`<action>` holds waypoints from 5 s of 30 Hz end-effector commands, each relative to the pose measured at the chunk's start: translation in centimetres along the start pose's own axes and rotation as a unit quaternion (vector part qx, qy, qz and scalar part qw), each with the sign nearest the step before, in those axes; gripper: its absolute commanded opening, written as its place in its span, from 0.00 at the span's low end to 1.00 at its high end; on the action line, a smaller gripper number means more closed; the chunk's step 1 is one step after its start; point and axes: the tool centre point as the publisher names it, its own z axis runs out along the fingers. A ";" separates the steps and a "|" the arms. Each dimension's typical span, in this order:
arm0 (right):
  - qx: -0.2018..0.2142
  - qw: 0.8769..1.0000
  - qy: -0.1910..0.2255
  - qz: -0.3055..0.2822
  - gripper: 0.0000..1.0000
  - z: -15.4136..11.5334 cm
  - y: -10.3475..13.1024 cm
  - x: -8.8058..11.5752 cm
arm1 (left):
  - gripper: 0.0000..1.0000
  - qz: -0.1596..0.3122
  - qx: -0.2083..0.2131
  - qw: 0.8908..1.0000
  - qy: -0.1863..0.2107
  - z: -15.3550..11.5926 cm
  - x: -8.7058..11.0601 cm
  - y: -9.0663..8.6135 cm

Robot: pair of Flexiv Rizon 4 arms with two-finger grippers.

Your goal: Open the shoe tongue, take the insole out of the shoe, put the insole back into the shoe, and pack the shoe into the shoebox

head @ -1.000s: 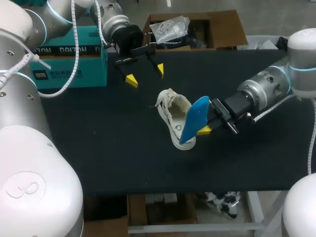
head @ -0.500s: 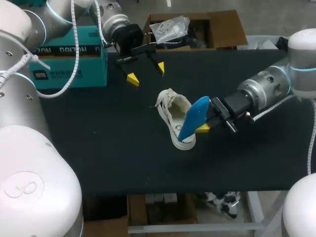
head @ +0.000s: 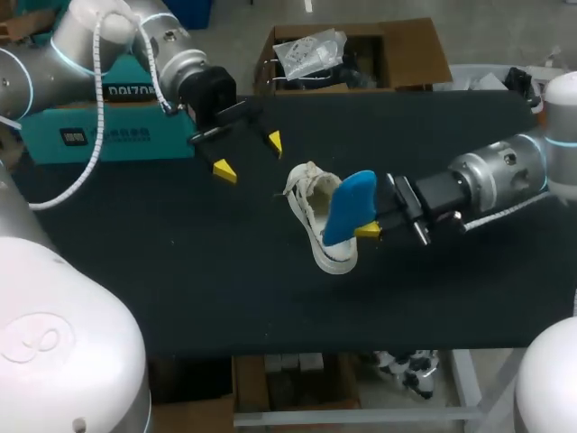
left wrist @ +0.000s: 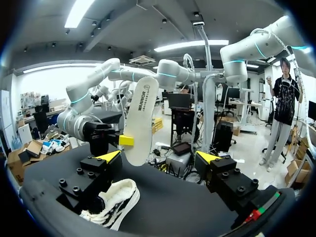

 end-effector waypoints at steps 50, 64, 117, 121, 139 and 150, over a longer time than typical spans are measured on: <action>-0.057 0.981 0.176 -0.052 0.00 1.7 4.9 2.9 | 1.00 0.023 -0.084 0.905 -0.417 9.1 -2.8 4.6; -0.057 0.979 0.184 -0.072 0.00 0.8 5.6 3.9 | 0.58 0.015 -0.095 0.910 -0.403 8.7 -4.7 5.5; -0.070 0.978 0.176 -0.083 0.35 0.5 7.0 4.8 | 0.00 0.030 -0.154 0.912 -0.379 9.0 -6.8 8.3; -0.085 0.979 0.173 -0.071 0.52 0.8 6.2 4.2 | 0.00 0.056 -0.168 0.911 -0.372 8.7 -6.7 8.3; -0.122 0.970 0.205 -0.038 0.36 1.4 6.6 2.5 | 0.00 0.136 -0.293 0.902 -0.287 9.6 -7.9 8.9; -0.123 0.966 0.226 -0.027 0.33 1.5 7.5 2.3 | 0.00 0.126 -0.313 0.902 -0.269 8.6 -8.4 10.0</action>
